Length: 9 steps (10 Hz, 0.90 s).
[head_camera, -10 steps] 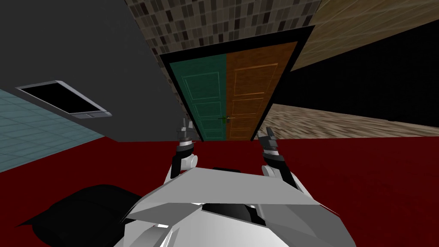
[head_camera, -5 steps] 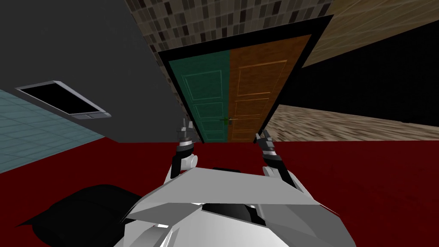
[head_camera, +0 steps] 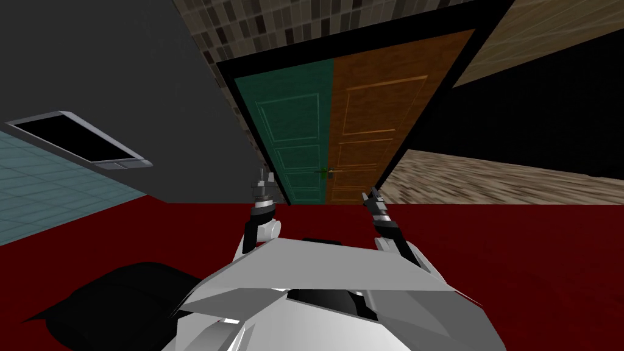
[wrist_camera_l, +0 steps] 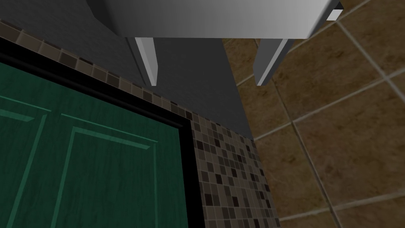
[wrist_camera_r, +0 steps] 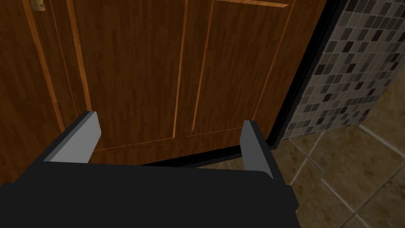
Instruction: Pull the door open
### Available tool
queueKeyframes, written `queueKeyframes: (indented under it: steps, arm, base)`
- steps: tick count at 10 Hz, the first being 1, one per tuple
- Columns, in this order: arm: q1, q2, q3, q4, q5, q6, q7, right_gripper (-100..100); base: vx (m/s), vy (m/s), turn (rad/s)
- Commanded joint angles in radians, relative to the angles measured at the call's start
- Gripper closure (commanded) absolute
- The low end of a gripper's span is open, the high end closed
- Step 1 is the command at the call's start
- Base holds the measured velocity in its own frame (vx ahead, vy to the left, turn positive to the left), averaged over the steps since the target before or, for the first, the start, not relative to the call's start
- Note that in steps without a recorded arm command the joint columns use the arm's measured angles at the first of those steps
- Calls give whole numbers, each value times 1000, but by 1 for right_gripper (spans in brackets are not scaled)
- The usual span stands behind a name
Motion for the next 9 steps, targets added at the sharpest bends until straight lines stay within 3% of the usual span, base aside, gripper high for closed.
queueKeyframes:
  steps: [1, 9]
  arm:
    - [-10, -19, 0, 42, 6, 4, -29, -100]
    - [-57, -111, -4, 240, 31, 27, -158, -100]
  base:
    - [168, 72, 21]
    - [184, 88, 20]
